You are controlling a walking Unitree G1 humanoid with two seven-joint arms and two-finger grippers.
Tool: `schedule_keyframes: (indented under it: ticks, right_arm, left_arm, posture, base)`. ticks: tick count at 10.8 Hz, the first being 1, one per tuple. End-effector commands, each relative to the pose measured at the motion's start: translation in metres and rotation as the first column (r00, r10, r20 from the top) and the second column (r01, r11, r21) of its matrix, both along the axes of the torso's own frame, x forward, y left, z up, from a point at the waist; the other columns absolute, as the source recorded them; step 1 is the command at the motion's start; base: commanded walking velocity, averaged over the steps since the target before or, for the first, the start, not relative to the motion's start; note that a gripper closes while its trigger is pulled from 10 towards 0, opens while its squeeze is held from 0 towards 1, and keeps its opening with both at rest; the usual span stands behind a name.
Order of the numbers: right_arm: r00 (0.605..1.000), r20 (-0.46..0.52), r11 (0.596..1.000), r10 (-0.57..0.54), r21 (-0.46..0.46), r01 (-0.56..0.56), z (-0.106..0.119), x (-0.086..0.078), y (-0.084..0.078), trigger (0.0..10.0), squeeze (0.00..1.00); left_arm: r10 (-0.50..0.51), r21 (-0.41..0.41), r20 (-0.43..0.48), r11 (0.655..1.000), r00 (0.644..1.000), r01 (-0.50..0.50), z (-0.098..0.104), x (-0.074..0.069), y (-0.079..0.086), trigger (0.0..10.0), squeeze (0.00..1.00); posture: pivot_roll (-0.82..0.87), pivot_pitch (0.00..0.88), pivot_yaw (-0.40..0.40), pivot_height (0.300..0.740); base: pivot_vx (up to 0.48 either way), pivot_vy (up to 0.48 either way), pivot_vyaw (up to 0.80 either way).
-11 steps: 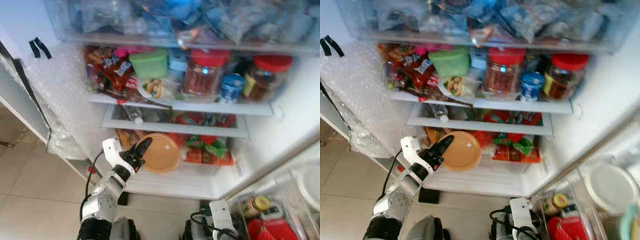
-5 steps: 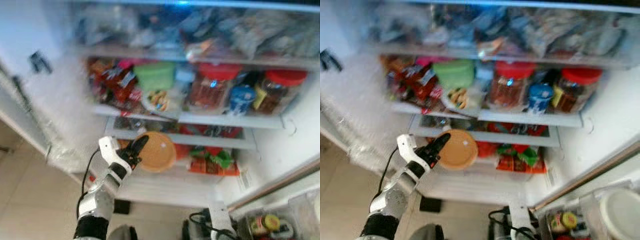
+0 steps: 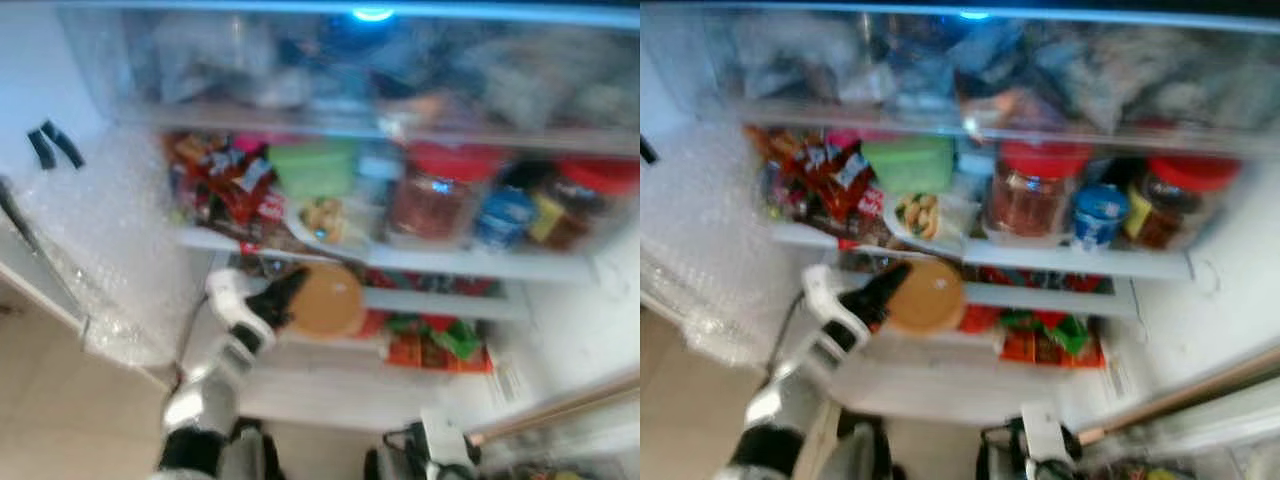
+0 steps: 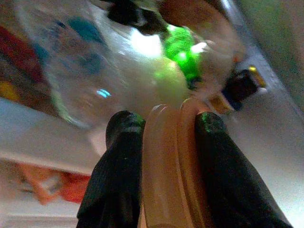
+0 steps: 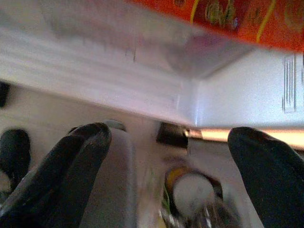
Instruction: Restocking fridge
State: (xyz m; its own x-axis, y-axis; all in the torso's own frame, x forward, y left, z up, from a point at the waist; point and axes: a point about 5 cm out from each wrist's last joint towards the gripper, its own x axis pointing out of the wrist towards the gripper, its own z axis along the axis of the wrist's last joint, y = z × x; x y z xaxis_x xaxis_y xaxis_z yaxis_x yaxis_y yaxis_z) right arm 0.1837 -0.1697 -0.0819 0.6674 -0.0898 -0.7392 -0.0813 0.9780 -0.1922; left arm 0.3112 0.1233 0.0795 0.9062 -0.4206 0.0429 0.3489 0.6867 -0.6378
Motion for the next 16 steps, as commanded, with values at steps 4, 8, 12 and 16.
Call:
schedule_keyframes:
  ticks: [4,8,12,16]
  right_arm:
    - [0.990,-0.142,1.000,0.004,0.008,-0.003,-0.017,-0.034,0.003,10.0,0.00]
    - [0.990,-0.141,1.000,-0.001,0.003,0.001,-0.017,-0.034,0.002,10.0,0.00]
    - [0.990,-0.138,1.000,-0.027,-0.001,0.027,-0.017,-0.035,0.000,10.0,0.00]
    - [0.991,-0.132,1.000,-0.026,-0.001,0.026,-0.016,-0.034,0.001,10.0,0.00]
  left_arm:
    - [0.015,-0.126,-0.072,0.992,0.997,-0.024,-0.009,0.012,-0.011,10.0,0.00]
    - [0.078,-0.229,-0.114,0.968,0.990,-0.102,0.000,0.035,-0.018,10.0,0.00]
    - [-0.037,-0.205,-0.015,0.978,0.999,0.033,0.016,0.043,-0.033,10.0,0.00]
    - [-0.168,-0.079,0.058,0.982,0.984,0.172,0.018,0.041,-0.038,10.0,0.00]
  posture:
    - [-0.12,0.183,0.028,0.654]
    - [-0.14,0.185,0.031,0.654]
    - [-0.16,0.187,0.041,0.654]
    - [-0.16,0.190,0.043,0.654]
  base:
    - [0.000,0.000,0.00]
    - [0.000,0.000,0.00]
    - [0.000,0.000,0.00]
    - [0.000,0.000,0.00]
